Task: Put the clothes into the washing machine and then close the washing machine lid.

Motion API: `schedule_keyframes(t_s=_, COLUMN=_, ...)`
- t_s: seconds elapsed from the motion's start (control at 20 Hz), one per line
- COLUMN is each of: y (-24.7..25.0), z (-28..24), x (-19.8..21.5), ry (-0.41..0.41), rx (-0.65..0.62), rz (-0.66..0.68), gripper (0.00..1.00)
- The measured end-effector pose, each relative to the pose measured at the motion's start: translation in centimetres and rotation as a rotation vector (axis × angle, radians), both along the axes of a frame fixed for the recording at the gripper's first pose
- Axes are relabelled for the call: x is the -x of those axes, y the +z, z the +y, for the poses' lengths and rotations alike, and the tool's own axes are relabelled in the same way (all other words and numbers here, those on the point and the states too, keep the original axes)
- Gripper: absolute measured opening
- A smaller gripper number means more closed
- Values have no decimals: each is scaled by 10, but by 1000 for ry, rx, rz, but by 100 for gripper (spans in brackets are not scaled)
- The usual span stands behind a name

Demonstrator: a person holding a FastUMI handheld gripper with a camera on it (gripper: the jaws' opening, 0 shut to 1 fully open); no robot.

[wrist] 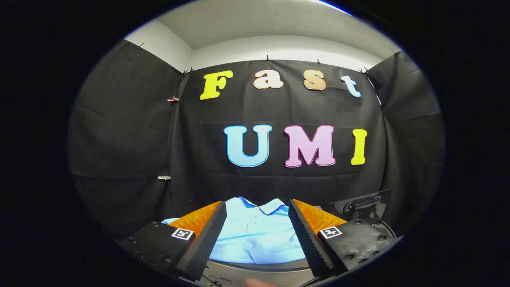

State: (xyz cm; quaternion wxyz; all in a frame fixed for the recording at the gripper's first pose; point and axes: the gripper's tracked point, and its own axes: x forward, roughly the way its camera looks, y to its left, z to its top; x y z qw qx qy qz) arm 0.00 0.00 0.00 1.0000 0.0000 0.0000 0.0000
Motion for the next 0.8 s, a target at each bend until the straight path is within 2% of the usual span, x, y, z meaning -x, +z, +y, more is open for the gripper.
schedule_keyframes(t_s=0.3, y=-2, z=-1, x=-2, ry=-15, rx=7, rz=5, gripper=98)
schedule_keyframes(t_s=0.8, y=0, z=7, x=3, ry=13, rx=32, rz=-7, gripper=99)
